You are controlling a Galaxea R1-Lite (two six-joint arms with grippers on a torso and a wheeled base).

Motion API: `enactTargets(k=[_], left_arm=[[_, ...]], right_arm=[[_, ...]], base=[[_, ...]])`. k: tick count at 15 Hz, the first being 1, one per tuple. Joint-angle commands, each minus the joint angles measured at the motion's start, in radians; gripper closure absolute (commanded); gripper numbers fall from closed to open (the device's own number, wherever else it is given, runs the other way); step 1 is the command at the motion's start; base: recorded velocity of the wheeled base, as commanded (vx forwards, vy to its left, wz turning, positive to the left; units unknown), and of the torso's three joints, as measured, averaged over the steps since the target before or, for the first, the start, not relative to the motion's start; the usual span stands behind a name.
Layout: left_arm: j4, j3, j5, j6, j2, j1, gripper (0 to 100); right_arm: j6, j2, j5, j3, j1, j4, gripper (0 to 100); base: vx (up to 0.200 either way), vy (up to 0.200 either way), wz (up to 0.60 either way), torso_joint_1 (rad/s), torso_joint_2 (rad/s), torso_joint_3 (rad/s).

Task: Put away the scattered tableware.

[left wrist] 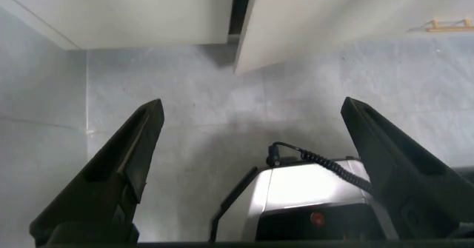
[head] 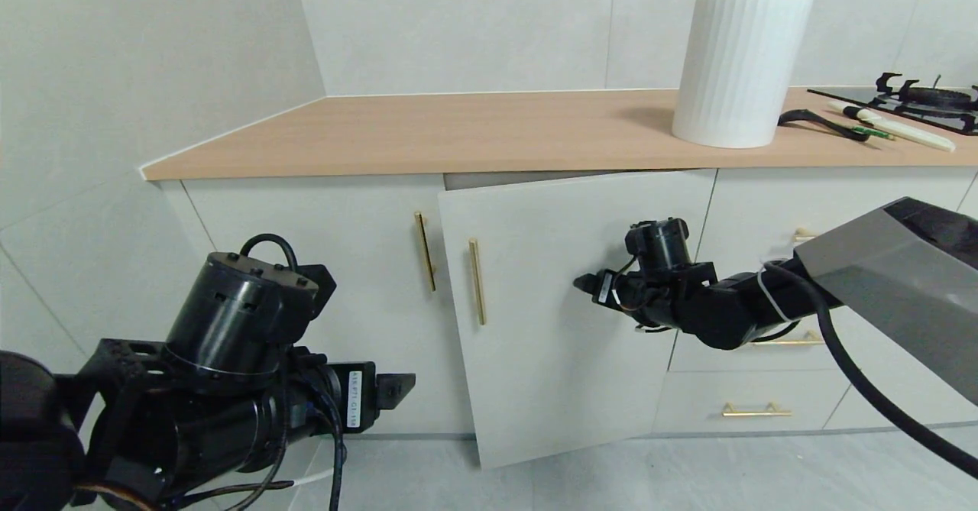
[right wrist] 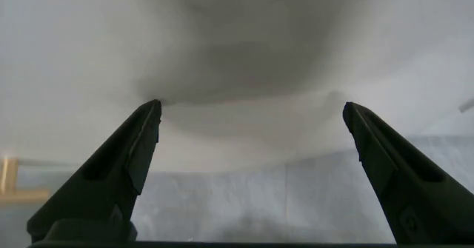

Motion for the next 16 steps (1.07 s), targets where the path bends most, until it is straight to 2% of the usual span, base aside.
enactTargets(k=[1,8,16], left_arm=[[0.0,0.0,0.001,0.0,-0.001,-0.001,0],[-0.008,0.002,0.001,0.0,0.006,-0.001,0],[-0.008,0.002,0.001,0.0,0.006,-0.001,0]], right_arm=[[0.005,0.005,0.0,-0.002,0.001,0.002,0],[0.118,0.052,-0.073,-0.103,-0.002,-0.009,0],[0.128,0.097,-0.173,-0.172,-0.022,-0.011,0]], base=[[0.0,0.0,0.0,0.0,0.0,0.0],[0.0,0.0,0.0,0.0,0.0,0.0],[0.0,0.0,0.0,0.0,0.0,0.0]])
